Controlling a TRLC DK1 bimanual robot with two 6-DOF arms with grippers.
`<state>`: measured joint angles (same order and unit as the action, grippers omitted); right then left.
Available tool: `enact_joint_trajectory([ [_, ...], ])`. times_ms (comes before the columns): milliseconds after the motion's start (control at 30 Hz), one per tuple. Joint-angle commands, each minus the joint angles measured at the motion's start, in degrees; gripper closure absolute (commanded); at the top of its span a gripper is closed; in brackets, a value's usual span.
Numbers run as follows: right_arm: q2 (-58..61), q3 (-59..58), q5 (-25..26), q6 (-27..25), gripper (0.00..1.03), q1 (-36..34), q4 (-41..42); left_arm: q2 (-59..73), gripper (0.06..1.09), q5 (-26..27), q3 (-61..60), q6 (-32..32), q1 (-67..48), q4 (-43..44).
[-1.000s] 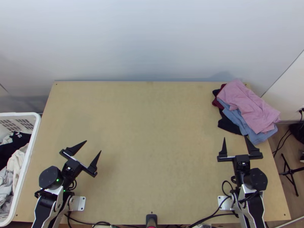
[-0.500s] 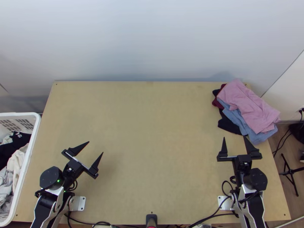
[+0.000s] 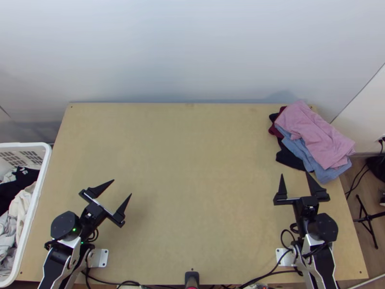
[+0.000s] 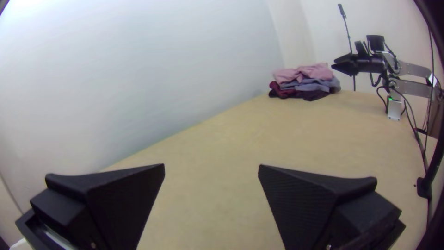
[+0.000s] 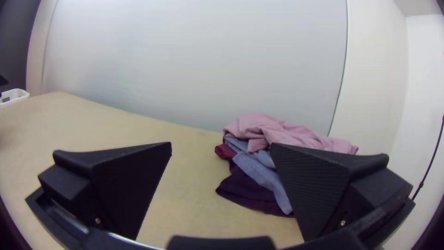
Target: Fold the t-shirt
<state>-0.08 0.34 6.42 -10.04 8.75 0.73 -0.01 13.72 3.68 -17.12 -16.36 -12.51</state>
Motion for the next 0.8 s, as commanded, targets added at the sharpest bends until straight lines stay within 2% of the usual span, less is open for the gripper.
enact_joint_trajectory([
  [0, -0.2, 0.0, -0.2, 0.9, 0.04, 4.3, 0.2, 0.0, 0.1, 0.0, 0.0, -0.3, -3.5, 0.3],
  [67, -0.3, 0.4, -0.1, -1.6, 0.04, 6.4, 0.6, -0.1, 0.1, -1.3, -0.1, -3.3, -2.4, 0.5],
  [233, -0.2, 1.5, 0.1, -5.4, 0.04, 7.7, -0.8, -0.1, 0.1, -2.6, -0.2, -3.4, 1.8, 1.1],
  [333, -0.1, 2.8, 0.2, -6.0, 0.04, 8.1, -1.7, -0.1, 0.1, -2.6, 0.3, -2.4, 1.8, 2.5],
  [467, 2.0, 4.2, 3.8, -8.9, 0.04, 7.3, -2.0, 1.7, 0.1, -2.6, 2.9, -3.1, 2.4, 1.2],
  [633, 9.4, 9.1, 4.0, -8.9, 0.04, 3.2, -3.3, 18.0, 0.1, -1.8, 11.4, -5.2, 7.7, 1.4],
  [767, 16.9, 16.2, 4.0, -7.6, 0.04, 0.5, -6.6, 28.5, 0.1, -1.8, 19.8, -6.5, 16.6, 1.0],
])
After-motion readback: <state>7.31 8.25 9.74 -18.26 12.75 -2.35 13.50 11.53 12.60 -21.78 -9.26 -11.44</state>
